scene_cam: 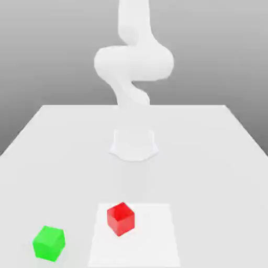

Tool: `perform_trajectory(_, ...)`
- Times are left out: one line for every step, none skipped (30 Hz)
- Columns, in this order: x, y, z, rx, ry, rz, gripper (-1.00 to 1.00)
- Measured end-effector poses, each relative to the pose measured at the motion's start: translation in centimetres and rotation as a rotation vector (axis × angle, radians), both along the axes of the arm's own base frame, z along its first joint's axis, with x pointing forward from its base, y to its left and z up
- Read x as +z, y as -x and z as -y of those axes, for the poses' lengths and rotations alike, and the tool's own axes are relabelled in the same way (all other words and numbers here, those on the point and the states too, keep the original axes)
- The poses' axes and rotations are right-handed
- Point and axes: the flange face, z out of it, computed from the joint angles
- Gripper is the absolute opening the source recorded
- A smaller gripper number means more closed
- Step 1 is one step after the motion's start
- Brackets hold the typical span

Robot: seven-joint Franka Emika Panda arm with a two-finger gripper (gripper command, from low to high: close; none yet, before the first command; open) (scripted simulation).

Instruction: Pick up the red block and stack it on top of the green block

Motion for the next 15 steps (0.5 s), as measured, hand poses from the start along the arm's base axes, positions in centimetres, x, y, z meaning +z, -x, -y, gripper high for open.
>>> perform_trajectory(-2.5,-1.4,0.0,-0.041,-0.014,-0.038,0.00)
perform_trajectory(-4.9,-2.6,0.2,-0.082,-0.029,-0.075,0.00)
perform_trajectory(-7.4,-3.7,0.3,-0.121,-0.044,-0.111,0.00)
perform_trajectory(-9.9,-4.6,0.6,-0.161,-0.059,-0.147,0.00)
perform_trajectory(-12.4,-5.3,0.8,-0.201,-0.074,-0.181,0.00)
perform_trajectory(-14.9,-5.9,1.1,-0.241,-0.089,-0.215,0.00)
perform_trajectory(-17.4,-6.3,1.4,-0.281,-0.105,-0.249,0.00)
perform_trajectory(-19.8,-6.6,1.7,-0.321,-0.121,-0.283,0.00)
perform_trajectory(-22.2,-6.7,2.0,-0.360,-0.137,-0.315,0.00)
perform_trajectory(-24.6,-6.7,2.3,-0.399,-0.153,-0.348,0.00)
perform_trajectory(-27.0,-6.6,2.6,-0.439,-0.170,-0.380,0.00)
perform_trajectory(-29.3,-6.3,2.9,-0.478,-0.188,-0.412,0.00)
perform_trajectory(-31.6,-6.0,3.1,-0.518,-0.205,-0.444,0.00)
perform_trajectory(-33.8,-5.5,3.3,-0.557,-0.223,-0.476,0.00)
perform_trajectory(-35.9,-4.8,3.5,-0.597,-0.242,-0.508,0.00)
